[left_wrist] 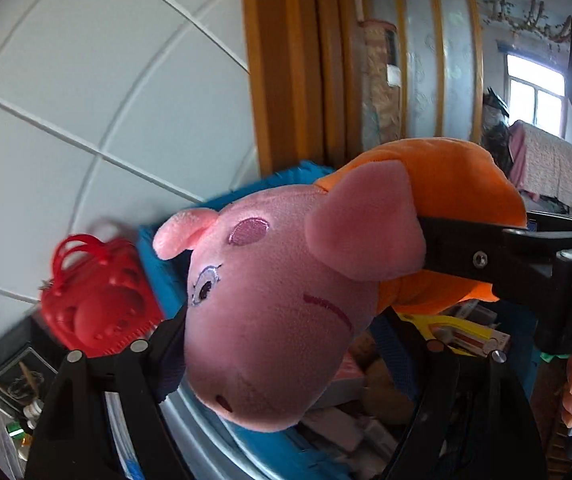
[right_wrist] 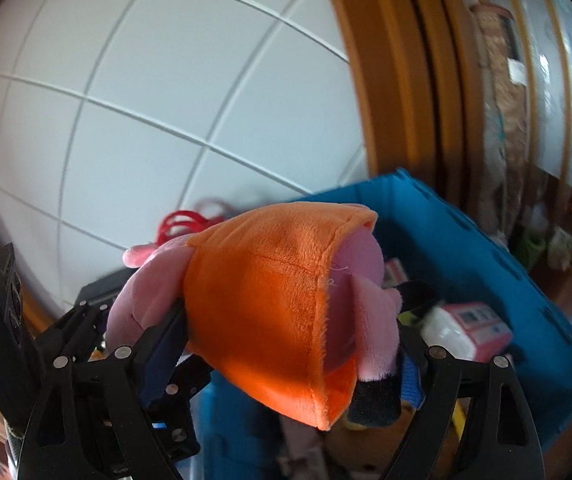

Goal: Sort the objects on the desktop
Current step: 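Carry the pig plush into the blue crate and open both tools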

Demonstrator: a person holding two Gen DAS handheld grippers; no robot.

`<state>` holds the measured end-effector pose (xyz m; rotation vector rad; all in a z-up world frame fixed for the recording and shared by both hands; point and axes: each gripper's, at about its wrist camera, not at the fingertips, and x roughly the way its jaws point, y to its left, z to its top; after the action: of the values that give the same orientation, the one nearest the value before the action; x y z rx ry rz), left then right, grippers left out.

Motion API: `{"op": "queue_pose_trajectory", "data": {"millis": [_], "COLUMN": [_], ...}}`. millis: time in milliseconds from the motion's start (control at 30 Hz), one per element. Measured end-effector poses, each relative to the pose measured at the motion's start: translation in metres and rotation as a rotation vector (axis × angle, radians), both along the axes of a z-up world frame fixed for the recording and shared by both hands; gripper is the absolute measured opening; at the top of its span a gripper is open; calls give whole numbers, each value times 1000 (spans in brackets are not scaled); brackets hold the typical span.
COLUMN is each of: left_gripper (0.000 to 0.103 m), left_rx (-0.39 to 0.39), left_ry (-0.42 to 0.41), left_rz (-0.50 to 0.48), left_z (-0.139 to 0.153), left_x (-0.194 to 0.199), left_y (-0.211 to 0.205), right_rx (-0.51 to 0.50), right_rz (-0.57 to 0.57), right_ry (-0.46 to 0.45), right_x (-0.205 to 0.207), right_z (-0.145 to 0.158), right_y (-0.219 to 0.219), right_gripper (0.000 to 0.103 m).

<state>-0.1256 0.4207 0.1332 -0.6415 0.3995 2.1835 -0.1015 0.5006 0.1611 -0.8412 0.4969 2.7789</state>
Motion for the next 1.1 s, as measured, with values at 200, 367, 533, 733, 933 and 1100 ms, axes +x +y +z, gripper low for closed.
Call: {"op": "queue_pose_trajectory", "data": {"millis": [200,367,533,733,933,1100], "left_gripper": [82,82,82,82,82,82], "left_rx": [-147,-238,-291,-243,-108,-33], "left_ry": [-140,-214,-192,-171,-122,-107], "left_rz": [-2,34,81,89,110,157], "left_z": [-38,-56,-60,-53,-29,-23], "left_x": [4,5,6,14,34,46], "left_y": [64,89,86,75,42,15], "right_rx": [-82,-159,-176,-128,-16,97], "right_rz": [-34,-10,-13,-26,-16,0], "right_ry": [-102,-164,-178,-149,-47,62], "right_x": [25,27,28,37,61,82], "right_z": [-38,-77,-93,-85,-64,-54], "right_y": [62,96,111,114,91,66], "right_gripper": [93,94,101,103,103,103]}}
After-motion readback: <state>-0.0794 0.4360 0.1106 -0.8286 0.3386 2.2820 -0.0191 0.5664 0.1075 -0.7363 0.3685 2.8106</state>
